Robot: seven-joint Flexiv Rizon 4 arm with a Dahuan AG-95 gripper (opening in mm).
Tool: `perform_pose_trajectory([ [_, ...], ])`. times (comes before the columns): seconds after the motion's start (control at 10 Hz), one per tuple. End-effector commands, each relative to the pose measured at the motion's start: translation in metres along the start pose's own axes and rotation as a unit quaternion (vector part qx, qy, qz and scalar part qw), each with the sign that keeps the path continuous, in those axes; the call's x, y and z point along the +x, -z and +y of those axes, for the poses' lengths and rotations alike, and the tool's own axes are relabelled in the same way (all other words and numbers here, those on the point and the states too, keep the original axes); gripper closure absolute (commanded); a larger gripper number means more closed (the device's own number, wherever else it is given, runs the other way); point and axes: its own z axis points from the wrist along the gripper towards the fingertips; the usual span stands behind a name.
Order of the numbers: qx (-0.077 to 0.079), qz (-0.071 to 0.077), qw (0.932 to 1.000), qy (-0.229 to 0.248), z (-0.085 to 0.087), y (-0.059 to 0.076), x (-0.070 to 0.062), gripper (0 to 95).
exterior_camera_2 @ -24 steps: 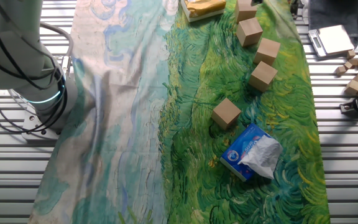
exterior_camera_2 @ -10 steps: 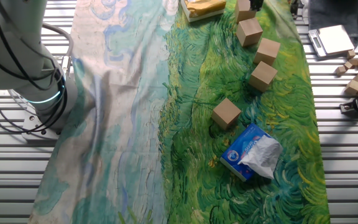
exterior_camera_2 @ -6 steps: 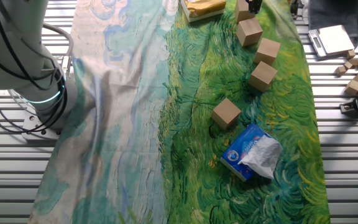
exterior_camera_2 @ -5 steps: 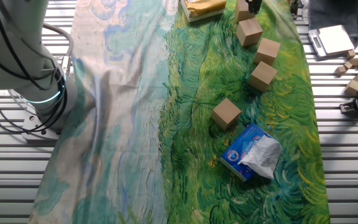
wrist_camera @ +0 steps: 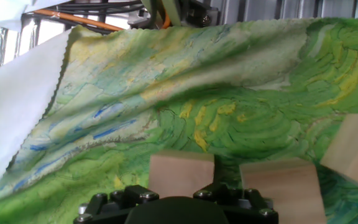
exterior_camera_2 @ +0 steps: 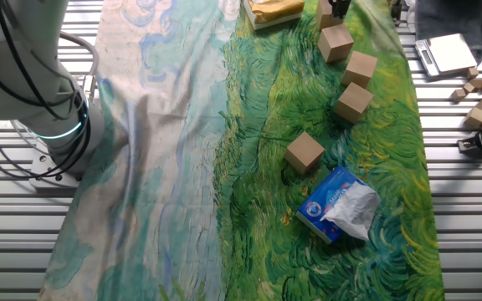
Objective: Stack the blocks in a vertical line of five
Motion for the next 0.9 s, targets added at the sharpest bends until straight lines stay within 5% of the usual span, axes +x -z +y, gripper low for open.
perform_pose_trajectory([
  [0.1, 0.0, -0.001, 1.0, -0.001, -0.0004, -0.0003, -0.0005, 57.0],
  [0.2, 0.001, 0.0, 1.0, -0.001, -0.0005, 0.0003, -0.0005, 95.0],
  [0.9, 0.001, 0.0, 1.0, -0.001, -0.0005, 0.0003, -0.0005, 95.0],
])
